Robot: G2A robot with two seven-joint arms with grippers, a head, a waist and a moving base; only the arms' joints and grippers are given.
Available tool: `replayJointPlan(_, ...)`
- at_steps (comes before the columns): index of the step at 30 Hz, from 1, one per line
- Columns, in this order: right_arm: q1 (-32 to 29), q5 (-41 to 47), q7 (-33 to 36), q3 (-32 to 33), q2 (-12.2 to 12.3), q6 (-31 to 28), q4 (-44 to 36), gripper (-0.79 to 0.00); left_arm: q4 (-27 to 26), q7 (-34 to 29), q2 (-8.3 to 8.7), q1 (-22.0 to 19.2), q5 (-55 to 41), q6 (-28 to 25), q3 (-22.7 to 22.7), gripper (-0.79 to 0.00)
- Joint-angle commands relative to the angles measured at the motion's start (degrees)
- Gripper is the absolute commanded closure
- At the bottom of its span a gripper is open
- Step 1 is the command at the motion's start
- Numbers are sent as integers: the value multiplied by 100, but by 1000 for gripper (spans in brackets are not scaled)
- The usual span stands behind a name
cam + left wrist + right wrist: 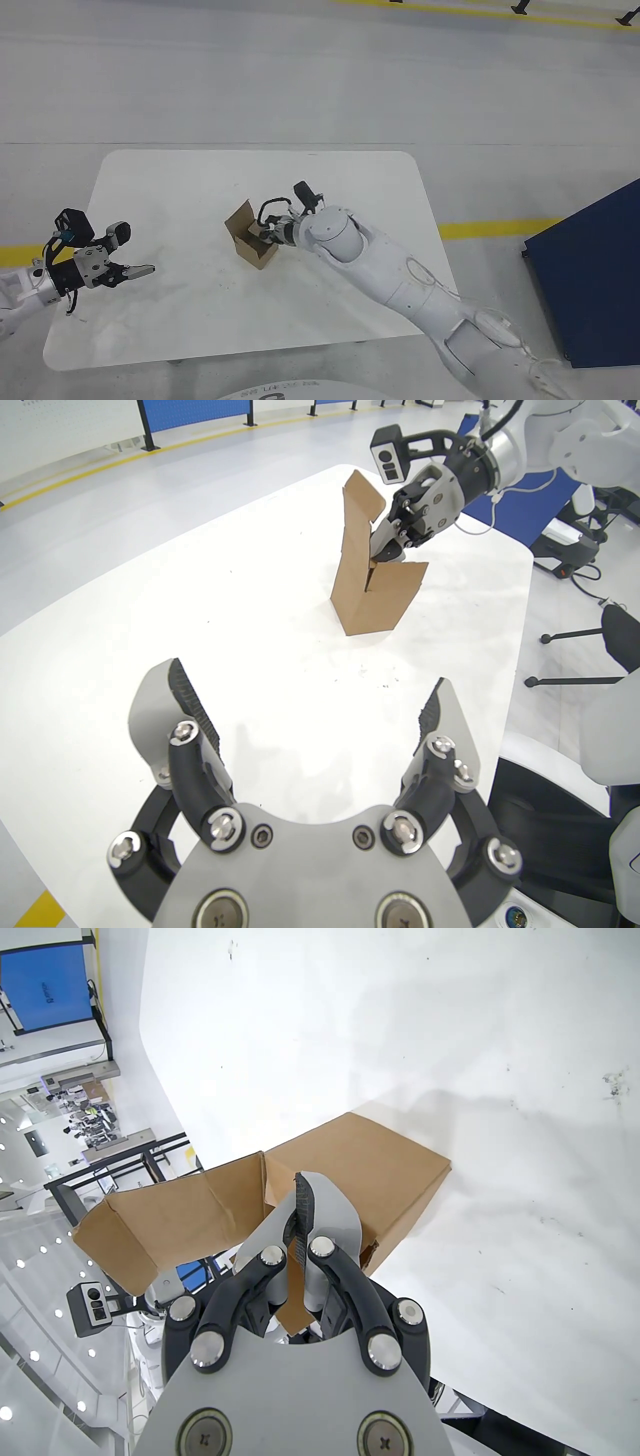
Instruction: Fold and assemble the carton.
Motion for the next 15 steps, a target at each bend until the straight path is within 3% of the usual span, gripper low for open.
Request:
replayJointPlan(1, -19, -22, -12, 6, -12, 14, -27, 0, 0, 0, 0, 0, 0, 0, 0, -785)
replayJointPlan(4, -95, -60, -44, 55, -14, -36, -101, 0, -13, -18, -4, 2, 9, 26, 9, -785)
replayJointPlan(7, -235, -103, -127, 137, -1, -106, -212, 0, -229, -353, -99, -83, 8, 339, 291, -785)
replayJointPlan(15, -431, -158, -285, 247, 21, -121, -350, 0, -126, -1089, -586, -903, -274, 807, 1513, -785)
